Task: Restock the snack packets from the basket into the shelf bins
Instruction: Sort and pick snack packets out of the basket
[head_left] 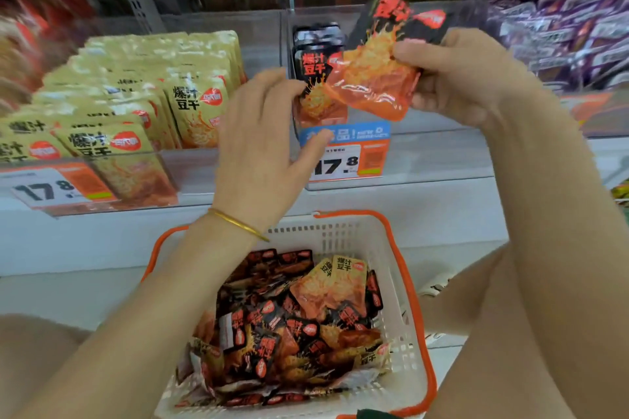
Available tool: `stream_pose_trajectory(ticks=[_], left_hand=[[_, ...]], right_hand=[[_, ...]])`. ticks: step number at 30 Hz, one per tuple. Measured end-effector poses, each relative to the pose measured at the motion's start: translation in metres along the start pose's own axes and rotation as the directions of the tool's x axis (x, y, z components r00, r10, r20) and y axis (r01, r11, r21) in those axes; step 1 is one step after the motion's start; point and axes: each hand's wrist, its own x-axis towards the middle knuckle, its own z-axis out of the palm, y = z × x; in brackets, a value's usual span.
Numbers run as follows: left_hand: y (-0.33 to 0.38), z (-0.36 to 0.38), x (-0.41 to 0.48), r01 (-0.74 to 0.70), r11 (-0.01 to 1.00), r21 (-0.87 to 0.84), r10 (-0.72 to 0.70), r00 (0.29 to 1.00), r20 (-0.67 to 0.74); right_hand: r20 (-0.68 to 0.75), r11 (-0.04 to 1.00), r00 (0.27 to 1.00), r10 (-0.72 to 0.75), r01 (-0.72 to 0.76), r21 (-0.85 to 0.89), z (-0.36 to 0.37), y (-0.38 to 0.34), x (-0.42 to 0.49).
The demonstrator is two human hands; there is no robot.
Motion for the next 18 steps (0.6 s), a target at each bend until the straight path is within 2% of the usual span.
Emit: stream_pose_trajectory(ticks=[3, 6, 8, 10, 13, 14, 18], left_hand=[[-0.004, 0.015, 0.012, -0.015, 0.986, 0.168, -0.008, 0.991, 0.136], [-0.007, 0.026, 0.014, -0.028, 0.971, 0.237, -0.023, 0.977, 0.212], [-0.009, 0.028, 0.014, -0.04, 0.961, 0.274, -0.017, 0.979, 0.203], [-0.01, 0.029, 0.014, -0.047, 0.955, 0.294, -0.013, 0.98, 0.199], [-0.01, 0.03, 0.014, -0.052, 0.951, 0.304, -0.004, 0.984, 0.18], [-0.011, 0.03, 0.013, -0.054, 0.95, 0.307, 0.001, 0.986, 0.169], [-0.012, 0.032, 0.012, -0.059, 0.95, 0.308, 0.014, 0.989, 0.146]], right_hand=[[-0.028, 0.991, 0.999, 0.039, -0.042, -0.124, 0.004, -0.007, 0.043], [0.018, 0.947, 0.988, 0.157, -0.145, -0.287, 0.019, 0.011, 0.075], [0.062, 0.904, 0.976, 0.209, -0.169, -0.392, 0.03, 0.03, 0.091], [0.032, 0.832, 0.982, 0.186, -0.14, -0.537, 0.036, 0.042, 0.105], [-0.043, 0.654, 0.983, 0.179, -0.151, -0.741, 0.037, 0.05, 0.116], [-0.053, 0.628, 0.981, 0.187, -0.16, -0.761, 0.037, 0.052, 0.118], [-0.061, 0.634, 0.985, 0.163, -0.152, -0.759, 0.045, 0.054, 0.13]])
